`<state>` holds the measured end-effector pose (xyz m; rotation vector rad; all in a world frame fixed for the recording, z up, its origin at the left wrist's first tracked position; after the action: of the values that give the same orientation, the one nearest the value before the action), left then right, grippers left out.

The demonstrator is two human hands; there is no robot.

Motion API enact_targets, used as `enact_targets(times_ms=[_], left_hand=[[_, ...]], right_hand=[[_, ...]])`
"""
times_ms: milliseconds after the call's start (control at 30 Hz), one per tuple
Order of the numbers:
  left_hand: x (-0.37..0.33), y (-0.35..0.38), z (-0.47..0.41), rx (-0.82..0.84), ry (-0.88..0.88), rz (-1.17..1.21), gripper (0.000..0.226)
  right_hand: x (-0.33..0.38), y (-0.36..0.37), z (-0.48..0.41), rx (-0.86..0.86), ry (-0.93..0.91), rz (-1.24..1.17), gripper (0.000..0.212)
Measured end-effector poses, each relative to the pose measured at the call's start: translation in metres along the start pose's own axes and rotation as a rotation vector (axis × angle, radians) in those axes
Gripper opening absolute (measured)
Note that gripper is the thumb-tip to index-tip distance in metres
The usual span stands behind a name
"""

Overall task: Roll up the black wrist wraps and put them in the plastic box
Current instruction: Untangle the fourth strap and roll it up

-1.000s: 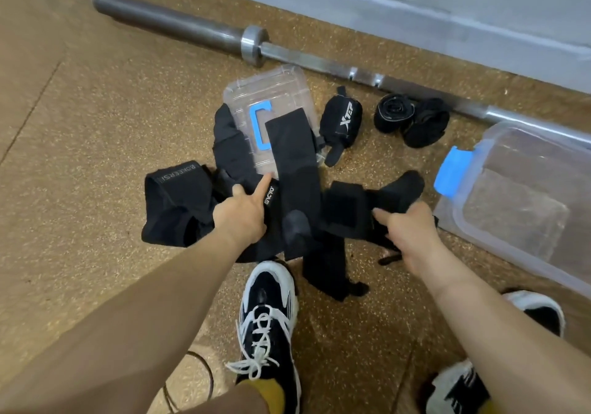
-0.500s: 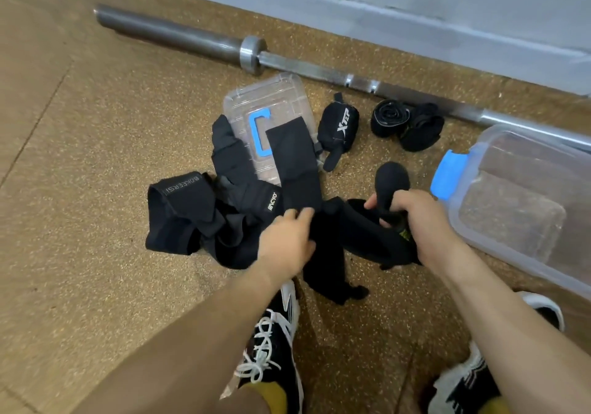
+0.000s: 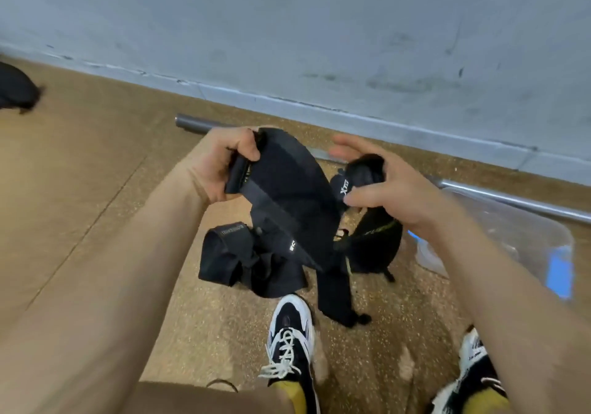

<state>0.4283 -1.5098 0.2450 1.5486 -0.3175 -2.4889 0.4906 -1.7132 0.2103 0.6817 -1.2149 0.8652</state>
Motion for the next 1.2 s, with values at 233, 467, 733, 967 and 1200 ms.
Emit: enact_targets(times_ms=[233,467,733,967,1200], left_hand=[[-0.061,0.036,0.052,-0.278,0.151,-0.666,0.010],[-0.058,-0.017,0.093,-0.723,0.006,-1.502,0.033],[0.084,0.106,0.065,0.040,-0.354,-0.622,0.067],[0.086,0.082,0.052,-0.275,0.093,0.385,0.035],[0.024,0.072,0.079,-0.658,0.377,0.149,0.052]], right_hand=[[0.017,0.037,0.043,0.203,0.202,0.069,0.038],[-0.003,0.005,0.104,0.029,0.497,0.235,0.016],[0.002,0.020,0.102,-0.016,0.341,-0.159,0.007],[0.011,0.048,0.099,0.145,0.382,-0.115,0.033],[0.046,0.044,0.087,-0.089,0.264,0.856,0.065]])
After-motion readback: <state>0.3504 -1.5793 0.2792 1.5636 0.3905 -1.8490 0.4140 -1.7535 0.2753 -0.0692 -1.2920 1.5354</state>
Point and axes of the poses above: each hand's wrist, its own z-axis away from the middle knuckle, its own y-axis out of the palm, x = y × z, the point moved 5 cm from there along -z, towards the middle knuckle, and after that the axes turned 8 degrees about x, right-handed, at the moved point
